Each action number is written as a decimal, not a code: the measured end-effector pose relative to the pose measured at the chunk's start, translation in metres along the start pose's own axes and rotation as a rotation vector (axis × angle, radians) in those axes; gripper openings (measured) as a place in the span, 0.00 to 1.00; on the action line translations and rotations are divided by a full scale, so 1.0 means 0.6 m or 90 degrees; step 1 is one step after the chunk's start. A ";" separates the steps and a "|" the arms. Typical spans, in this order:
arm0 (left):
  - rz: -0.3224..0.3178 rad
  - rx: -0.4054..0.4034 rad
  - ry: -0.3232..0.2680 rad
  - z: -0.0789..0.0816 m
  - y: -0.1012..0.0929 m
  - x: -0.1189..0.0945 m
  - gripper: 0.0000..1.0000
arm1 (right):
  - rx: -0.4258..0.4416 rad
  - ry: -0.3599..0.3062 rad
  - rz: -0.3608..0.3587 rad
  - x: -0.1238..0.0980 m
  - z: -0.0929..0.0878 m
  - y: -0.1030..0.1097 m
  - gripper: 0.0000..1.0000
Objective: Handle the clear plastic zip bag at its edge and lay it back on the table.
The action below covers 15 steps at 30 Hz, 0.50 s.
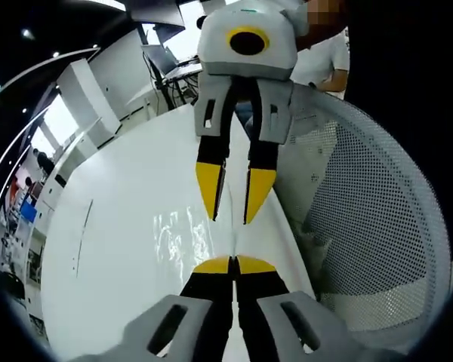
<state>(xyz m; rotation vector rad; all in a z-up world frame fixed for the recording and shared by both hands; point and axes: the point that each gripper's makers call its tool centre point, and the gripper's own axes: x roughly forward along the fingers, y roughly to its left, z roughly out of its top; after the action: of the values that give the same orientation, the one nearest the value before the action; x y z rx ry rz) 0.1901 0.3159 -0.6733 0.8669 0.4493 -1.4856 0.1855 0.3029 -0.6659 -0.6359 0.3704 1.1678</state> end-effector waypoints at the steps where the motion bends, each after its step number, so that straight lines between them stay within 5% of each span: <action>1: 0.000 0.001 0.000 0.000 0.000 0.000 0.00 | 0.000 0.000 0.002 0.001 0.001 0.000 0.11; 15: -0.005 0.007 -0.003 0.004 -0.003 0.000 0.00 | -0.007 -0.001 0.015 0.011 0.009 0.006 0.10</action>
<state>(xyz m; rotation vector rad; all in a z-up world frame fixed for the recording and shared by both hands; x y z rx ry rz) 0.1875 0.3144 -0.6722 0.8712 0.4424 -1.4981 0.1842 0.3123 -0.6665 -0.6407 0.3708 1.1932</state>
